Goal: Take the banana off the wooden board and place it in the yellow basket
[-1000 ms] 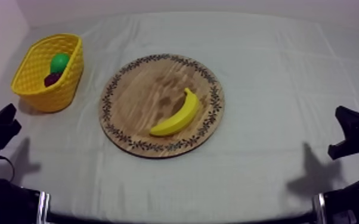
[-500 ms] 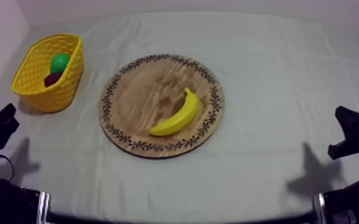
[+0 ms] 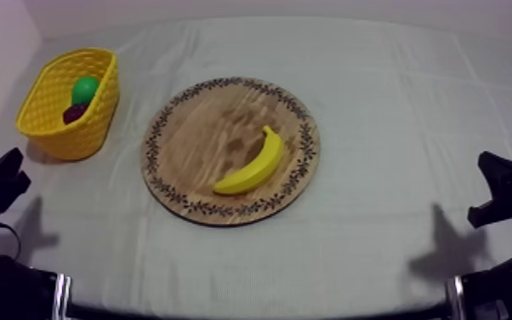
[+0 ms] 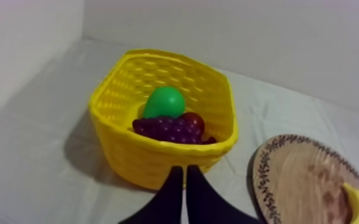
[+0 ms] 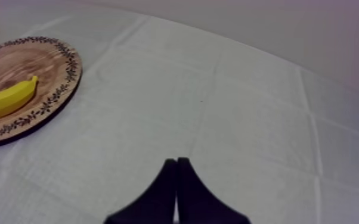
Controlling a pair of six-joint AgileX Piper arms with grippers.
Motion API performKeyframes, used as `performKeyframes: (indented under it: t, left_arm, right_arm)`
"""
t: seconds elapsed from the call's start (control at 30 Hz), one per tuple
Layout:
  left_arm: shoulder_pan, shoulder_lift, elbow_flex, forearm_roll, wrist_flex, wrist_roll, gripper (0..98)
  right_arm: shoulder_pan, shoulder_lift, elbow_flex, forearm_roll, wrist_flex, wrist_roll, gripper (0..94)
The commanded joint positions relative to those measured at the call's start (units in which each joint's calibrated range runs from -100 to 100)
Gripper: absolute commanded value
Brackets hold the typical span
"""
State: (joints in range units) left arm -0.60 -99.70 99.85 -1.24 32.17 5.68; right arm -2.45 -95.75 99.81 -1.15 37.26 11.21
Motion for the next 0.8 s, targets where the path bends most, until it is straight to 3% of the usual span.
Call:
performKeyframes:
  t: [0.0, 0.2, 0.33, 0.77]
  left_arm:
    - [-0.09, 0.06, -0.07, 0.08, -0.74, -2.96, 0.1]
    - [-0.33, 4.91, -1.79, -0.07, -7.73, -4.76, 0.0]
    - [-0.25, 11.6, -8.85, -0.1, -7.71, -5.25, 0.0]
    - [4.3, 41.11, -51.5, -0.35, 14.84, -5.92, 0.0]
  right_arm:
    - [0.0, 0.0, -0.03, 0.0, 0.0, 0.01, 0.3]
    - [0.0, 0.0, -0.03, 0.0, 0.0, 0.0, 0.3]
    - [0.0, 0.0, -0.03, 0.0, 0.0, 0.0, 0.3]
    - [0.0, 0.0, -0.03, 0.0, 0.0, 0.02, 0.3]
